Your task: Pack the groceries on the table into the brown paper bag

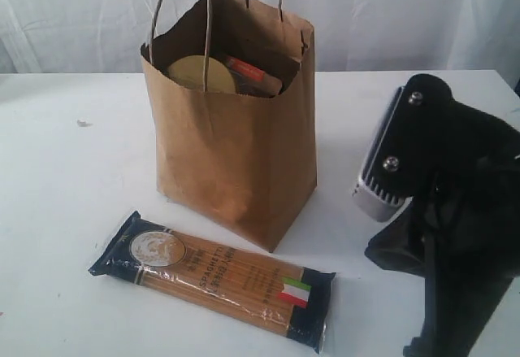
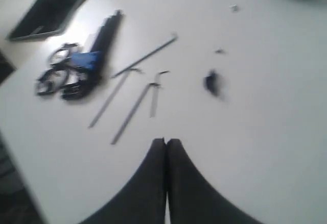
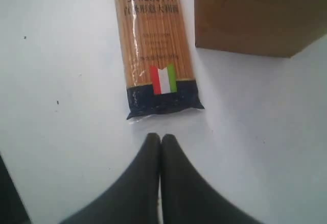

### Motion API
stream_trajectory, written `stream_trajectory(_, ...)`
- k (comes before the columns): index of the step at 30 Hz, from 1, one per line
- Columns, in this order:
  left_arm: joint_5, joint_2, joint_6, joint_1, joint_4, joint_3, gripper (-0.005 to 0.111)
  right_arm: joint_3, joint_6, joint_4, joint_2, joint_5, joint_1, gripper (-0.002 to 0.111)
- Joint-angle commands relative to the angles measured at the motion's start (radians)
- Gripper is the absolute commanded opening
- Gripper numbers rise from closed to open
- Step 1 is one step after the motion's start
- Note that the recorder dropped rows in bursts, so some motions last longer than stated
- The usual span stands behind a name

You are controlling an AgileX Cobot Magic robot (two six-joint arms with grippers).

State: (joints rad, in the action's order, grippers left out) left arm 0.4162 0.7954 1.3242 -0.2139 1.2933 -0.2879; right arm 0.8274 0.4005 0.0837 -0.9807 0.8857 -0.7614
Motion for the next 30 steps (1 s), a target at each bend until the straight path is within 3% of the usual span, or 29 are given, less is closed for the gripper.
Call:
stream_trajectory(1,-0.322,-0.13,-0.019,0.028,-0.03,0.013,0.0,-0.031,-0.011,0.012,0.002,-0.02,-0.036,0.0)
stream_trajectory(6,-0.498,-0.374,0.062,0.041,-0.052,0.03,0.0,-0.098,-0.011,0.009,0.002,-0.044,-0.072,0.0)
stream_trajectory(13,-0.465,-0.683,0.112,0.041,-0.052,0.121,0.0,-0.177,-0.011,0.011,0.002,-0.187,-0.087,0.0)
stream_trajectory(17,-0.379,-0.77,0.097,0.041,-0.051,0.178,0.0,-0.205,-0.011,0.01,0.0,-0.287,-0.087,0.0)
stream_trajectory(20,-0.215,-0.793,0.06,0.041,-0.069,0.224,0.0,-0.228,-0.011,0.01,0.0,-0.335,-0.087,0.0)
stream_trajectory(23,-0.131,-0.795,0.064,0.041,-0.265,0.239,0.0,-0.255,-0.003,0.01,0.0,-0.369,-0.087,0.0)
stream_trajectory(25,-0.162,-0.794,0.0,0.041,-0.373,0.239,0.0,-0.27,0.013,0.008,0.0,-0.372,-0.087,0.0)
stream_trajectory(30,-0.441,-0.794,-0.258,0.051,-0.378,0.239,0.0,-0.33,0.018,-0.009,0.0,-0.372,-0.087,0.0)
